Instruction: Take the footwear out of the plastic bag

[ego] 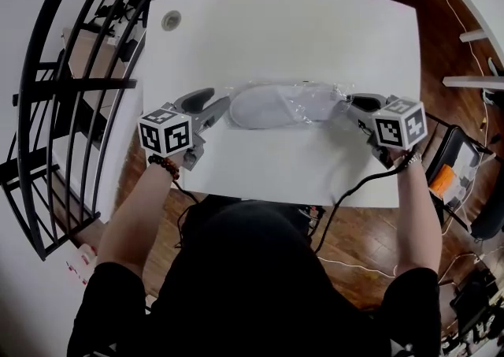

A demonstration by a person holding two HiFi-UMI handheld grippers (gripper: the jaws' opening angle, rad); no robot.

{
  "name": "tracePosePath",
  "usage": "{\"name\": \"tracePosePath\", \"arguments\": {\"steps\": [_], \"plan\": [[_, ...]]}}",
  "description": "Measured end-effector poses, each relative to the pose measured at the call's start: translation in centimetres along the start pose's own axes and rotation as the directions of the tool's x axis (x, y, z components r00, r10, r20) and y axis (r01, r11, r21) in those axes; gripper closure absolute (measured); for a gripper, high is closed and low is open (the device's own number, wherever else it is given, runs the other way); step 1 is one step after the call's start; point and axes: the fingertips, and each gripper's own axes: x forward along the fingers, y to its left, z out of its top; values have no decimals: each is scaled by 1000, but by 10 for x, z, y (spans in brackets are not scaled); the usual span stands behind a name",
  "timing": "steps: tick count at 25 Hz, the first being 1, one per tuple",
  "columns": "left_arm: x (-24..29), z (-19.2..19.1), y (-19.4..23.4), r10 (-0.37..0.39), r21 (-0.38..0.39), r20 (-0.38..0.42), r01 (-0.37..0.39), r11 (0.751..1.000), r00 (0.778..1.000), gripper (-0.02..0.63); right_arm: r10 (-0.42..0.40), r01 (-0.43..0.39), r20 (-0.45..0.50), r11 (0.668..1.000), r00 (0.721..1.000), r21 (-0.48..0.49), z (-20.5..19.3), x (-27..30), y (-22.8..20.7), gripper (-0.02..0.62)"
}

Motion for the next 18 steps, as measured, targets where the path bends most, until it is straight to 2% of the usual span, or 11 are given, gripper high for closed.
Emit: {"name": "tracePosePath", "arguments": {"steps": [6, 9, 12, 13, 18], "plan": [[13, -14, 8, -118, -124, -30, 114, 986, 993, 405, -5, 5, 10, 1000, 1000, -13, 1, 0, 1, 537], [18, -14, 5, -167, -163, -32, 160, 974, 985, 447, -5, 5, 15, 1000, 1000, -11, 2, -2, 1, 537], [20, -15, 2, -195, -172, -36, 186, 967, 980, 520, -6, 6, 18, 1000, 1000, -9, 2, -3, 2, 537], [20, -15, 1, -202, -170, -39, 193, 966, 979, 565, -7, 7, 18, 1000, 1000, -9, 2, -3, 2, 537], [19, -13, -2, -201, -139, -60, 192, 972, 978, 589, -11, 11, 21, 1000, 1000, 1, 1, -6, 2, 537]]}}
